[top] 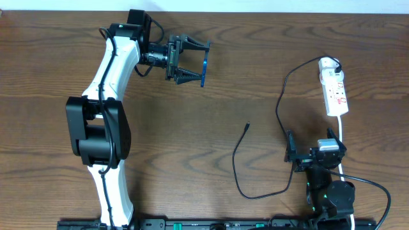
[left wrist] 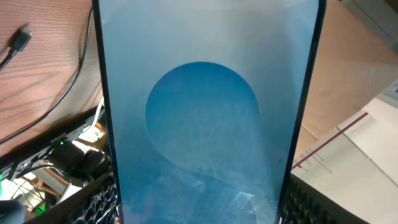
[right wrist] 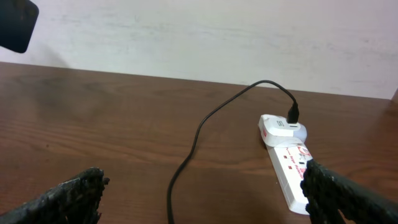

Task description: Plug charger to phone and switch on socket

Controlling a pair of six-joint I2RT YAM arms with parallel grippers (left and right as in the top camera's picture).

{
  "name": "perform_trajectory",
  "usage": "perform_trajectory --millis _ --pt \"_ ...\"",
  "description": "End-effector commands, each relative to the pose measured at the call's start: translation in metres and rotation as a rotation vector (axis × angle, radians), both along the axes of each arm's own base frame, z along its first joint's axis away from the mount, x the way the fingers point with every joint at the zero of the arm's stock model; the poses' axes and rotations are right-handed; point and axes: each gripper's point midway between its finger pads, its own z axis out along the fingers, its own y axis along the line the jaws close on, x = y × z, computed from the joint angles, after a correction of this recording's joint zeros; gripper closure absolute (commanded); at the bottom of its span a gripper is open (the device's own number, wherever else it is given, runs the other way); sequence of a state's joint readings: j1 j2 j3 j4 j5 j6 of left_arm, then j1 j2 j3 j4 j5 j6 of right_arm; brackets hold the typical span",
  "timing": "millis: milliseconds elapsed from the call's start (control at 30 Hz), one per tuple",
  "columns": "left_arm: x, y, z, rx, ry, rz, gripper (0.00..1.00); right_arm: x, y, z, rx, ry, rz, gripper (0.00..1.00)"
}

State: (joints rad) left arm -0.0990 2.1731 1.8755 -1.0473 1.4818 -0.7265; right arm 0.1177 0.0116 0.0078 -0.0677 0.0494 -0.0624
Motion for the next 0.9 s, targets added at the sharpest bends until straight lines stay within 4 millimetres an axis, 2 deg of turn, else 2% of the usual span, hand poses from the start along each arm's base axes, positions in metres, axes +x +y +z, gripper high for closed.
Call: perform_trajectory --millis 0,867 --pt "-0.0017 0.0028 0.0131 -0.009 -0.005 0.008 0.26 -0.0003 0.0011 -0.0005 0.001 -0.001 0.003 0.01" --pt "-0.0012 0.0032 0.0101 0.009 0.013 0.014 0.26 -0.0003 0.0011 -0.0005 0.001 -0.001 0.003 0.01"
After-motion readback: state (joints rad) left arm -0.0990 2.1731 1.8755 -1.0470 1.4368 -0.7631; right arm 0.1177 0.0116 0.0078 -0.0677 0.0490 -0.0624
